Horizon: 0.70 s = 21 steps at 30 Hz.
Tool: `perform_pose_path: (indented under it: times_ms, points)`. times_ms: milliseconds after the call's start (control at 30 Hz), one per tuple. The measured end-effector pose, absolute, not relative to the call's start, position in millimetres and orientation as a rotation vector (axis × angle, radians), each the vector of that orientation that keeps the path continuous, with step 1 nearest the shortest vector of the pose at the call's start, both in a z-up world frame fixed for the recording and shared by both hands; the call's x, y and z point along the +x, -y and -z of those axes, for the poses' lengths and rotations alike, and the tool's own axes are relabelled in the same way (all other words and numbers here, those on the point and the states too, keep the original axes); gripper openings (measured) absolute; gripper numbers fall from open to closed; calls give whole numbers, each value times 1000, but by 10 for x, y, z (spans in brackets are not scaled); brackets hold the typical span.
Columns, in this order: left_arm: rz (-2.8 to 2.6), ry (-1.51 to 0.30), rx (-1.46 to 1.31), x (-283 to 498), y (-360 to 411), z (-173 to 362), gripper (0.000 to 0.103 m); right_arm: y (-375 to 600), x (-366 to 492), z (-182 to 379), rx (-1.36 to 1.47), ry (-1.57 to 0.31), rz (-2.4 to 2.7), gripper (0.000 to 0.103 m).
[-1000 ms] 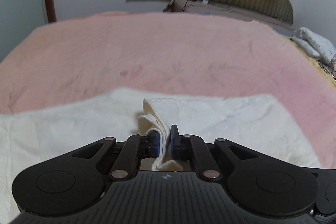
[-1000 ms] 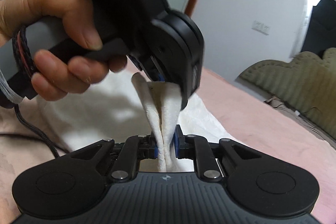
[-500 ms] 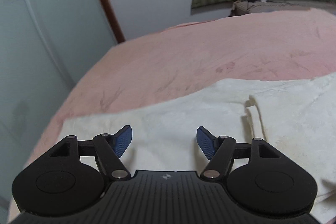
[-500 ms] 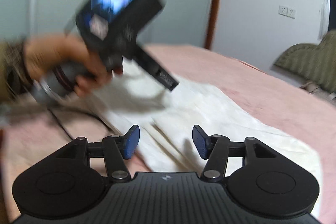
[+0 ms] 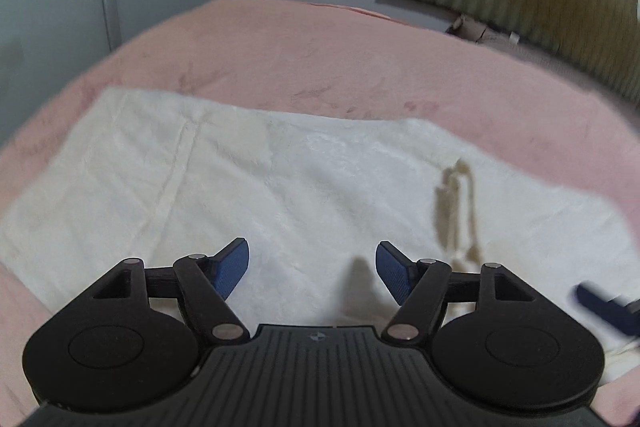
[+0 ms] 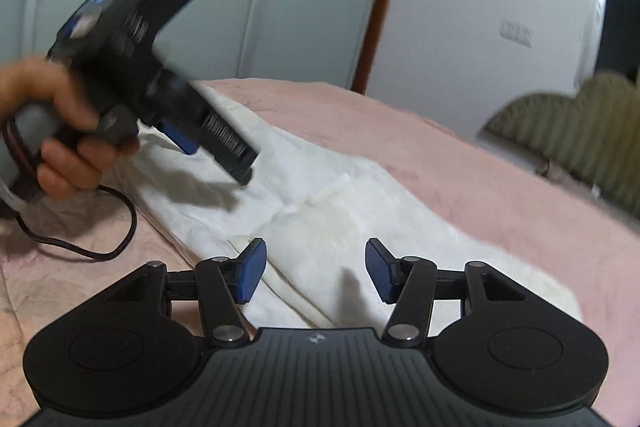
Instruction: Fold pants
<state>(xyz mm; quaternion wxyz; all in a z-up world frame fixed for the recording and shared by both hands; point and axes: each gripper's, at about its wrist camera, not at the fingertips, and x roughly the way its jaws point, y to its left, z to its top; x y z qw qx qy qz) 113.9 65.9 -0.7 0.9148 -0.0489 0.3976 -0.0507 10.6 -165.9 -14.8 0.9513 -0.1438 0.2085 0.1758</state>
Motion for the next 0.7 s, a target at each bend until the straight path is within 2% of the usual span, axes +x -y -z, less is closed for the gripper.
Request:
perform_pose_path:
  times_ms: [233, 300, 700]
  points:
    - [302, -924, -366, 1093, -737, -64, 73, 1389, 157, 283, -487, -412, -313, 51]
    - [363, -966, -435, 1091, -719, -25, 73, 1339, 148, 317, -533, -384, -277, 46]
    - [491, -1104, -703, 1314, -552, 295, 73, 1589, 104, 177, -420, -328, -204, 43]
